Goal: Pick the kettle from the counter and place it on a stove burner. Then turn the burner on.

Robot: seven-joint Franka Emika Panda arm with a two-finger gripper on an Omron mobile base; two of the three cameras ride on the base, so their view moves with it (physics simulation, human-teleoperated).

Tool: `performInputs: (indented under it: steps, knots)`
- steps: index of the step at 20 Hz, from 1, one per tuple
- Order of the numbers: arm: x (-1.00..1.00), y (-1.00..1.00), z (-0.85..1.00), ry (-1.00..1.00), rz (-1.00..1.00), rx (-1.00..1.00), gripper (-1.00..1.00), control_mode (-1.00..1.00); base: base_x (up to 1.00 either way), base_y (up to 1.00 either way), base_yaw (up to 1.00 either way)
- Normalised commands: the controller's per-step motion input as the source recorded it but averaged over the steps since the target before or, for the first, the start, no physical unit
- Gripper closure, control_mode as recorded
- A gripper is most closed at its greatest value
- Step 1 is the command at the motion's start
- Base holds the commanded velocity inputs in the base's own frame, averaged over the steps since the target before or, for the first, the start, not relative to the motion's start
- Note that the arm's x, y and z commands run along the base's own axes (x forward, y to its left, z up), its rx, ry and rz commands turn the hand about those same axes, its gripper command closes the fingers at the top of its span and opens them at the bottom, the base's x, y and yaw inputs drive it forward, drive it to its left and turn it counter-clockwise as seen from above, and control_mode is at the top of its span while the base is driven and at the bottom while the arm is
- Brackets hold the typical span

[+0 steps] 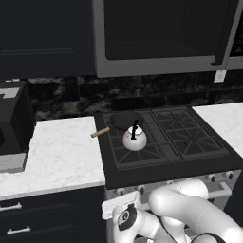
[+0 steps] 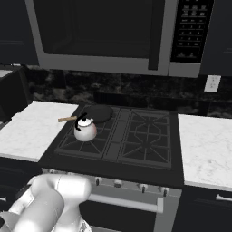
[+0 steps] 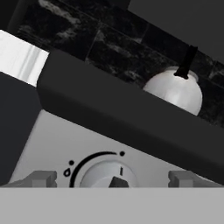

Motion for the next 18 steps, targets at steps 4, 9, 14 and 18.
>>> performInputs:
  steps: [4,9,14,18]
  knots:
    - [0.12,-0.19,-0.02,0.00,0.00,0.10,-1.00,-1.00,0.00,0.00,0.00]
    - [0.00,-0.24,-0.13,0.00,0.00,0.11,-1.00,-1.00,0.00,0.00,0.00]
    - [0.00,-0.19,-0.04,0.00,0.00,0.05,-1.00,-1.00,0.00,0.00,0.00]
    - [0.00,-0.05,0.00,0.00,0.00,0.00,-1.00,-1.00,0.00,0.00,0.00]
